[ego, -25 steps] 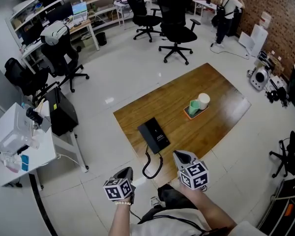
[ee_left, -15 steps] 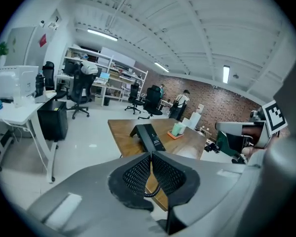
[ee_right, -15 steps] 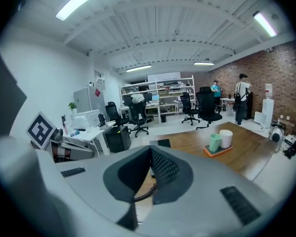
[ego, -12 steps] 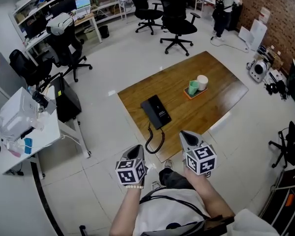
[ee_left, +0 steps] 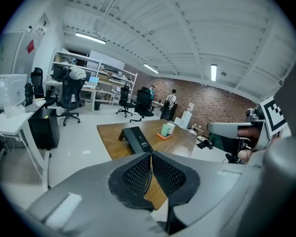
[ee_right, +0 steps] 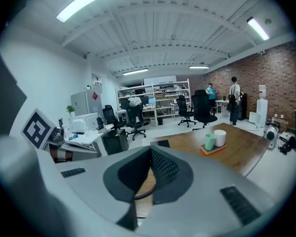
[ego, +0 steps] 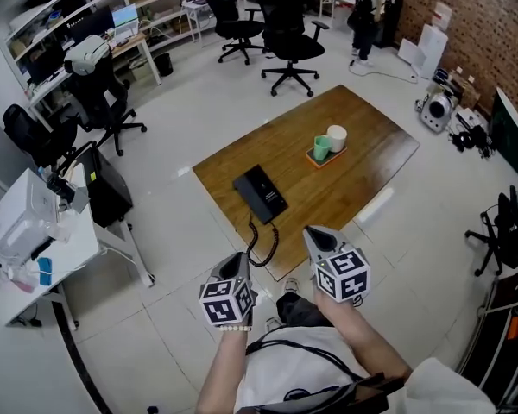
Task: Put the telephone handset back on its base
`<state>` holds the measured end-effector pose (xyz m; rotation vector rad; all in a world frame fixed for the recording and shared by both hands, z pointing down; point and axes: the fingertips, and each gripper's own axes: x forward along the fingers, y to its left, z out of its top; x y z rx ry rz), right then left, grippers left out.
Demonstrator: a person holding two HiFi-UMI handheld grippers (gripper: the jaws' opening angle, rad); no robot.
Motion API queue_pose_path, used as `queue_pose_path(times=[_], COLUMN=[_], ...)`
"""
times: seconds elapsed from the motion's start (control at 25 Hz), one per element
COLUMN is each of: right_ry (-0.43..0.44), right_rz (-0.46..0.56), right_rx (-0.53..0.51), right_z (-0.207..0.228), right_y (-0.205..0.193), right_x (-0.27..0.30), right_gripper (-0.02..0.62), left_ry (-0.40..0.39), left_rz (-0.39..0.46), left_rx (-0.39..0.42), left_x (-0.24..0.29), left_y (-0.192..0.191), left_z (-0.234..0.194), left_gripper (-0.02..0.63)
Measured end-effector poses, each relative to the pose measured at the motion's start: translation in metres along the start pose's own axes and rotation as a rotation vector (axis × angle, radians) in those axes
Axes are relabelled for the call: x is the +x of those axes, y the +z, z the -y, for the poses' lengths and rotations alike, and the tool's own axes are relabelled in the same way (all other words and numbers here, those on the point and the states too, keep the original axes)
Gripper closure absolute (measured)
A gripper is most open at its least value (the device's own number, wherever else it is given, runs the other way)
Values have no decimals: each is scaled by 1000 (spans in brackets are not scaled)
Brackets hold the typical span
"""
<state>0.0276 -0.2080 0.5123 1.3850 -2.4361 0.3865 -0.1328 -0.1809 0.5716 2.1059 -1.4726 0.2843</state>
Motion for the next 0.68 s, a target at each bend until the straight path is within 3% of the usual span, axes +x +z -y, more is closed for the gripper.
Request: queue_pose_path(times=[0.68], right_ry=[4], right_rz=[-26], right_rx=[-22], right_z=[-2], right_y=[-4], right_x=[6], right_gripper=[595], left_ry=[-14], left_rz=[-5], left_rx=[5], left_x=[8], left_y=[0], left_z=[0], left_gripper=[606])
